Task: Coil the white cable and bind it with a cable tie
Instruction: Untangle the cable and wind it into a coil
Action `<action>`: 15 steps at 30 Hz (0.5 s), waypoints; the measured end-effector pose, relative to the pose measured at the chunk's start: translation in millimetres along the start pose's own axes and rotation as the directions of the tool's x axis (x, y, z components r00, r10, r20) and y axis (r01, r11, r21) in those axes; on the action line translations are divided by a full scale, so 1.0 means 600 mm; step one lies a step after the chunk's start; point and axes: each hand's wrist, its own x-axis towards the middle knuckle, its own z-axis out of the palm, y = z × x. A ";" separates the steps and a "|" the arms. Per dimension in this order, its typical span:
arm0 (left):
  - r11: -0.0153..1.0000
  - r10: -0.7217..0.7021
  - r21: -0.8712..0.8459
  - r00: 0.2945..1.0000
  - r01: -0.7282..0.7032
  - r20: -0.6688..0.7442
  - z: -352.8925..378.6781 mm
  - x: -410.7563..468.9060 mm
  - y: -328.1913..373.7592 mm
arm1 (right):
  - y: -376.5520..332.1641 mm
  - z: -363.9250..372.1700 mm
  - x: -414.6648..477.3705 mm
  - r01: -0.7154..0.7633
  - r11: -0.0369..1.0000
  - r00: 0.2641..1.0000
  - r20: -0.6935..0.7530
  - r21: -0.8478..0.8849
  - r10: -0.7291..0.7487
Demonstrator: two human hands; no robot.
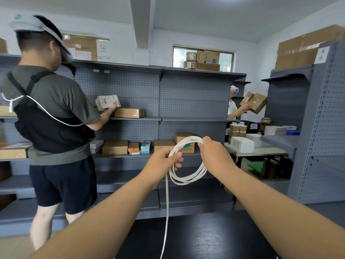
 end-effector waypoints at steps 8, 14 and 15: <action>0.991 -0.083 -0.098 0.996 0.087 0.042 0.001 -0.004 -0.001 | 0.011 0.009 -0.004 -0.102 0.978 0.991 -0.071 0.181 0.116; 0.819 0.203 0.559 0.977 -0.130 -0.069 -0.001 0.004 0.001 | 0.019 0.012 -0.012 -0.108 0.944 0.993 0.071 0.310 0.090; 0.783 0.225 0.607 0.972 -0.138 -0.069 -0.002 0.006 0.003 | 0.020 0.010 -0.011 -0.091 0.954 0.994 0.078 0.287 0.071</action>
